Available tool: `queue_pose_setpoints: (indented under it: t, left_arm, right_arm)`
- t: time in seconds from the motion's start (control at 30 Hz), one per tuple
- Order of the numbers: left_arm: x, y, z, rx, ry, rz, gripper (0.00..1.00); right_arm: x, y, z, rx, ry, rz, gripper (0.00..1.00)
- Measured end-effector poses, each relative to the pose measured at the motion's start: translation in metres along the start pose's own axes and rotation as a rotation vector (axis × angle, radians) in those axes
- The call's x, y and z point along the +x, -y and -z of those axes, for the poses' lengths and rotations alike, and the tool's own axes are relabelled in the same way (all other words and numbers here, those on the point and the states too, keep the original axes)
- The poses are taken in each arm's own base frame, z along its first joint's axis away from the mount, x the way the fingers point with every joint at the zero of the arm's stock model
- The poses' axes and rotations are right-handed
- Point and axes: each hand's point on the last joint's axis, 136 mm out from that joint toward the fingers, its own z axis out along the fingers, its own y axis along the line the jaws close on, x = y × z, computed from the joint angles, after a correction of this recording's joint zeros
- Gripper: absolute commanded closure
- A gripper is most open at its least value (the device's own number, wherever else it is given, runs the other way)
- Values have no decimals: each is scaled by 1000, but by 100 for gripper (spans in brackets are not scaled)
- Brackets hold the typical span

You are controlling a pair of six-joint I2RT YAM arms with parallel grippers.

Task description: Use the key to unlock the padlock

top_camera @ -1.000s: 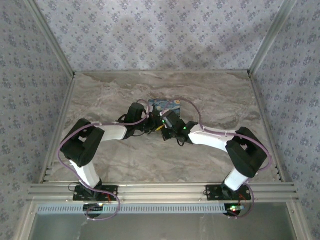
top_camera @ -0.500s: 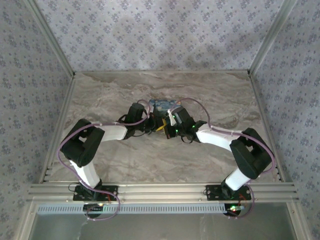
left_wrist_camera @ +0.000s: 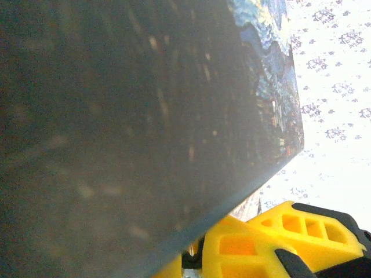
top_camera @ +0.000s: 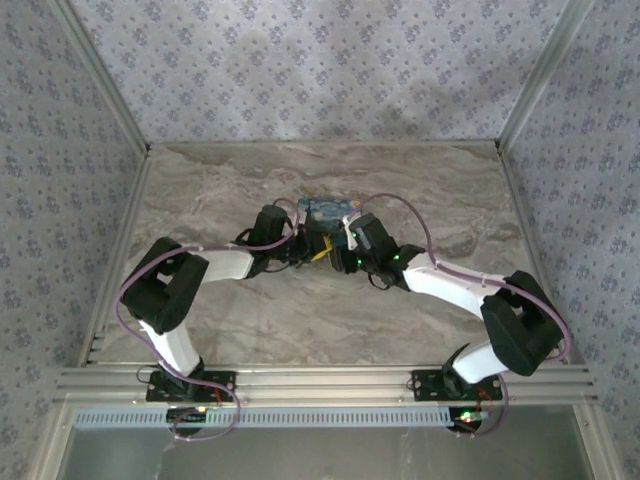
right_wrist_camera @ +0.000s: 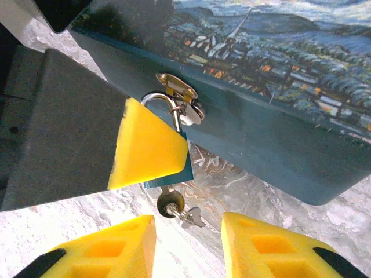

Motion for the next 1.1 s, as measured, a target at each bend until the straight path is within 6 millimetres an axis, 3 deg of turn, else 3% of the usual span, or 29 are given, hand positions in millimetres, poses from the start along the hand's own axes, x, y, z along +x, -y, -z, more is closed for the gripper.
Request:
queue_pose_setpoints:
  t: [0.53,0.67,0.83,1.1]
  left_arm:
    - [-1,0,1,6,-3,5,100]
    - [-1,1,1,6,-2,5,100]
    - [-5,-1,2,1,12,15,100]
    - [-6,-2,3,-3,15,17,100]
  right_arm:
    - [-2,-10,-26,101,-44,136,63]
    - [-2,-9,-29,119,-51,156,71]
    - [-4,-11,-29,127,-51,174,100]
    - [-3,-12,-29,118,-59,187,100]
